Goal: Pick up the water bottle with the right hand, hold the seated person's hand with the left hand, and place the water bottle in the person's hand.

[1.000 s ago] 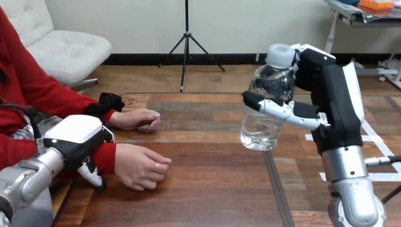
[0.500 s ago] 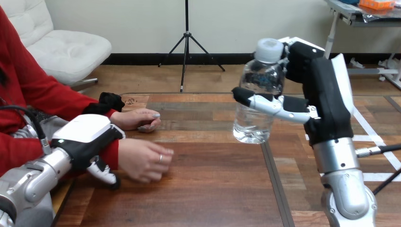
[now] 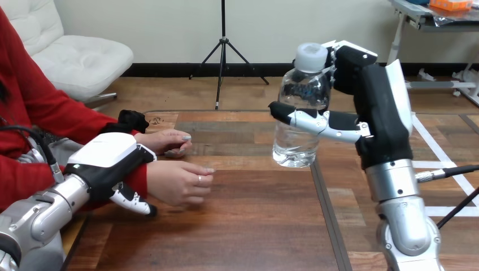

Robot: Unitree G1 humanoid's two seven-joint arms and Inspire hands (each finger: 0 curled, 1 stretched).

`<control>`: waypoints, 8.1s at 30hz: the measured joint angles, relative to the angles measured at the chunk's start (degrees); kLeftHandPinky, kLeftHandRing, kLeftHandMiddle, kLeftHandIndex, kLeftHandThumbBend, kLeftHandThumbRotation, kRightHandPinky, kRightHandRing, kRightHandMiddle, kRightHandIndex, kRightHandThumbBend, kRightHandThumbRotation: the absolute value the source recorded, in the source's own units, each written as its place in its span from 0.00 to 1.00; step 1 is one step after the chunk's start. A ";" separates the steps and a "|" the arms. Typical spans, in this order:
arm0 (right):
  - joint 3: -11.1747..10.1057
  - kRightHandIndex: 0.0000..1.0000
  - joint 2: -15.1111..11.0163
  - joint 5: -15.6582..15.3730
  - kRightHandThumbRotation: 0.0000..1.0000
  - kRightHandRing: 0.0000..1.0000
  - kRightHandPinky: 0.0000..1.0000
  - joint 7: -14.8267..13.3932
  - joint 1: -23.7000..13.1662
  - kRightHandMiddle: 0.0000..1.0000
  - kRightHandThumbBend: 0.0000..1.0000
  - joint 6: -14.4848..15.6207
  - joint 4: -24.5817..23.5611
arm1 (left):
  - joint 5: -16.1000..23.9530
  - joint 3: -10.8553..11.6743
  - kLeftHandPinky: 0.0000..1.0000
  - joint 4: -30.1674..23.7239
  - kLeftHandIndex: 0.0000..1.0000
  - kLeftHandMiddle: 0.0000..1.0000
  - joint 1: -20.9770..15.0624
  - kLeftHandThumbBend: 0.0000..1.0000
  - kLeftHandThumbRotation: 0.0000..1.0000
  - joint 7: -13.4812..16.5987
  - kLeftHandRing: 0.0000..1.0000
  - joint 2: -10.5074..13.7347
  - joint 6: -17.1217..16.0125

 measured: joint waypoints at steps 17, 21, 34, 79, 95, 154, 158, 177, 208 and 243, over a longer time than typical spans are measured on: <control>2.23 0.51 2.37 -1.09 0.00 0.37 0.31 -0.91 -0.32 0.52 0.83 -0.85 4.17 | -0.50 0.02 0.36 -0.01 0.50 0.49 0.01 0.77 0.32 1.81 0.43 -0.27 -2.78; 2.92 0.51 2.93 -1.38 0.00 0.37 0.31 -0.98 -0.56 0.52 0.84 -1.29 5.12 | -0.54 0.02 0.36 -0.09 0.50 0.49 0.01 0.77 0.33 2.25 0.43 -0.30 -3.50; 4.50 0.51 4.14 -1.53 0.00 0.38 0.32 -1.22 -1.01 0.53 0.85 -4.89 8.98 | -1.47 0.15 0.36 -0.56 0.50 0.49 0.12 0.78 0.30 2.49 0.42 -0.47 -5.39; 8.18 0.51 8.23 -1.29 0.00 0.36 0.29 -2.63 -1.10 0.52 0.85 -11.11 17.66 | -9.85 6.04 0.33 -16.69 0.49 0.48 3.07 0.79 0.20 -7.14 0.40 -4.07 -11.04; 8.43 0.52 8.62 2.34 0.00 0.35 0.29 -0.41 -3.32 0.51 0.85 -17.21 22.86 | -12.99 9.84 0.34 -26.13 0.47 0.47 7.93 0.82 0.15 -13.21 0.40 -2.89 -9.55; 5.80 0.52 5.38 3.47 0.00 0.36 0.30 2.34 -4.40 0.51 0.83 -19.28 24.15 | -7.01 17.06 0.76 -22.30 0.92 0.90 16.30 1.00 0.54 -8.91 0.86 5.08 -4.05; 5.57 0.52 5.38 3.80 0.00 0.36 0.30 2.36 -4.37 0.51 0.84 -19.26 23.88 | -5.07 16.65 0.78 -21.04 0.95 0.93 16.30 1.00 0.56 -7.66 0.89 5.30 -3.08; 5.53 0.52 5.32 4.12 0.00 0.36 0.30 2.55 -3.72 0.51 0.85 -19.19 22.62 | 1.75 12.29 0.85 -17.49 1.00 0.97 15.20 1.00 0.57 -7.07 0.96 6.35 1.04; 5.51 0.53 3.96 4.08 0.00 0.37 0.30 2.50 -2.26 0.51 0.84 -18.84 21.55 | 8.57 4.57 0.88 -10.41 0.99 0.96 9.27 1.00 0.59 -3.21 0.95 6.99 6.15; 5.52 0.53 3.57 2.99 0.00 0.36 0.30 2.15 -0.66 0.51 0.83 -15.46 15.62 | 13.83 -3.01 0.85 -4.28 0.97 0.93 4.24 1.00 0.55 7.66 0.90 6.78 15.05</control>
